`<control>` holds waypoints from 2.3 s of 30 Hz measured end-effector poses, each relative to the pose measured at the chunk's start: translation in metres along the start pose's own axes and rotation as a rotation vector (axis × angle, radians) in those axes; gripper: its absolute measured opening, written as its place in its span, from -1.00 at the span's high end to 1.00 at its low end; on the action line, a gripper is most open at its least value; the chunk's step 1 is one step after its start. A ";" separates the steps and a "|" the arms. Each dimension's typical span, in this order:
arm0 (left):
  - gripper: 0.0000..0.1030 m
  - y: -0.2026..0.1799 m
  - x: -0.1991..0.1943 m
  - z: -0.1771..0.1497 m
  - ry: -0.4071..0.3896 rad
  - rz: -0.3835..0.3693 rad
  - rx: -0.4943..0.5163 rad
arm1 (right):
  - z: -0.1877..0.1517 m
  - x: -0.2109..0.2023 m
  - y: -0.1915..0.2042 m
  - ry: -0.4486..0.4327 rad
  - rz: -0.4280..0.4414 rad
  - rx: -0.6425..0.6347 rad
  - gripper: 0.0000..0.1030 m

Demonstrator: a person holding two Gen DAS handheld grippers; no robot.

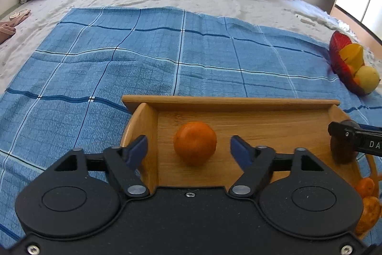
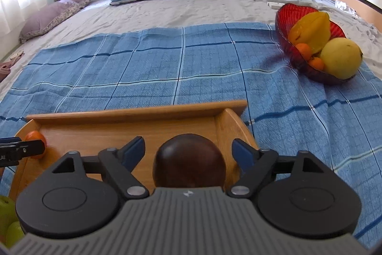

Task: Organize fruits
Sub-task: 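Lower the tangerine onto the tray with the left tool while the right tool lowers the apple, then lift both open tools away from the tray toward the row of dates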

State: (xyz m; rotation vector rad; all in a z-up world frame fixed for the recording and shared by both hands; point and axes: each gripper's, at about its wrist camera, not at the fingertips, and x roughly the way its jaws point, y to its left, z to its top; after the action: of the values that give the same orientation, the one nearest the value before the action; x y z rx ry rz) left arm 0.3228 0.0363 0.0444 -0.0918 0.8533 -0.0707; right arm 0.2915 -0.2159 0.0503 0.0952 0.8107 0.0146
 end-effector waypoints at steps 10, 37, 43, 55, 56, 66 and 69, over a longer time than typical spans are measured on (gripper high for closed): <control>-0.83 -0.004 -0.035 -0.019 -0.036 -0.008 0.033 | -0.014 -0.034 -0.012 -0.046 0.049 0.056 -0.87; -0.99 -0.020 -0.174 -0.152 -0.251 -0.074 0.140 | -0.152 -0.175 0.018 -0.423 -0.047 -0.082 -1.00; -0.99 -0.027 -0.182 -0.186 -0.275 -0.058 0.145 | -0.186 -0.185 0.027 -0.483 -0.094 -0.119 -1.00; -0.44 -0.031 -0.175 -0.236 -0.284 -0.011 0.126 | -0.235 -0.172 0.031 -0.503 -0.153 -0.153 -1.00; -0.39 -0.030 -0.173 -0.238 -0.276 -0.017 0.122 | -0.237 -0.171 0.030 -0.505 -0.156 -0.147 -0.98; 0.13 -0.027 -0.163 -0.244 -0.243 -0.029 0.075 | -0.247 -0.157 0.030 -0.443 -0.148 -0.065 -0.43; 0.14 -0.028 -0.161 -0.243 -0.245 -0.035 0.071 | -0.249 -0.155 0.032 -0.426 -0.145 -0.061 -0.28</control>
State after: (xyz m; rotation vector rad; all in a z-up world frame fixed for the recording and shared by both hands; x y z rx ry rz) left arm 0.0334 0.0118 0.0096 -0.0475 0.6039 -0.1195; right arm 0.0057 -0.1724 -0.0053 -0.0196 0.3897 -0.1148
